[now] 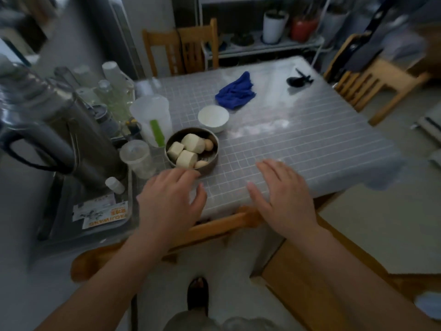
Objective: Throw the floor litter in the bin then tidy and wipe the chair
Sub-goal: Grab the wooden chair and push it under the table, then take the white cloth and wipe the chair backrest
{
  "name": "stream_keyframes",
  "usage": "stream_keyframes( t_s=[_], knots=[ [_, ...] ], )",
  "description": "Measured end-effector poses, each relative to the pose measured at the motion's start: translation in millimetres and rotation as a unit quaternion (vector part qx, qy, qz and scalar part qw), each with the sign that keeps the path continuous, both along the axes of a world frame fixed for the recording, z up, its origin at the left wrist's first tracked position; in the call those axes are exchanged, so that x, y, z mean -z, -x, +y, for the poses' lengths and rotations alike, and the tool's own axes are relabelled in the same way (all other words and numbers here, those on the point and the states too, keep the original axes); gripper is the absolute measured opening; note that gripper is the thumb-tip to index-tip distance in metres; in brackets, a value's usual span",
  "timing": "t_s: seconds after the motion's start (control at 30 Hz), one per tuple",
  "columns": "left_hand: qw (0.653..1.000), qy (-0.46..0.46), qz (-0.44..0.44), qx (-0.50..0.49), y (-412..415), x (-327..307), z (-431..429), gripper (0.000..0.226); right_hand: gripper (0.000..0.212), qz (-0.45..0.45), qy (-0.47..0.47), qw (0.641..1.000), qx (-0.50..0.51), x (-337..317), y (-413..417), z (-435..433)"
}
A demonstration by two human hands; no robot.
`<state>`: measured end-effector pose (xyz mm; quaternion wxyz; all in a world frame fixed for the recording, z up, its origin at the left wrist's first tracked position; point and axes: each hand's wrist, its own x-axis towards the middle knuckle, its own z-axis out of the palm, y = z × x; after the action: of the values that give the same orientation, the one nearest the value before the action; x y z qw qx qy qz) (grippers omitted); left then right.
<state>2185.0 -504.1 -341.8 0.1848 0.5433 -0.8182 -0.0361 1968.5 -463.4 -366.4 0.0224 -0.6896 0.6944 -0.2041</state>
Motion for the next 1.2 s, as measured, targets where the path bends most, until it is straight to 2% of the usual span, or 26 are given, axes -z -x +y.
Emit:
stream_keyframes(
  t_s=[0.17, 0.43, 0.77, 1.03, 1.2],
  knots=[
    [0.997, 0.071, 0.017, -0.035, 73, -40, 51, 0.03, 0.06, 0.021, 0.073, 0.997, 0.029, -32, 74, 43],
    [0.99, 0.098, 0.03, -0.095, 141, -70, 168, 0.038, 0.062, 0.033, 0.101, 0.994, 0.018, -65, 168, 138],
    [0.989, 0.102, 0.062, -0.085, 155, -95, 274, 0.043, 0.062, 0.049, 0.14, 0.988, 0.03, -97, 191, 245],
    [0.993, 0.058, 0.067, -0.072, 149, -81, 342, 0.046, 0.059, 0.063, 0.113, 0.989, 0.074, -95, 199, 331],
    [0.993, 0.055, 0.089, -0.061, 180, -78, 368, 0.041, 0.062, 0.065, 0.103, 0.989, 0.087, -90, 224, 372]
  ],
)
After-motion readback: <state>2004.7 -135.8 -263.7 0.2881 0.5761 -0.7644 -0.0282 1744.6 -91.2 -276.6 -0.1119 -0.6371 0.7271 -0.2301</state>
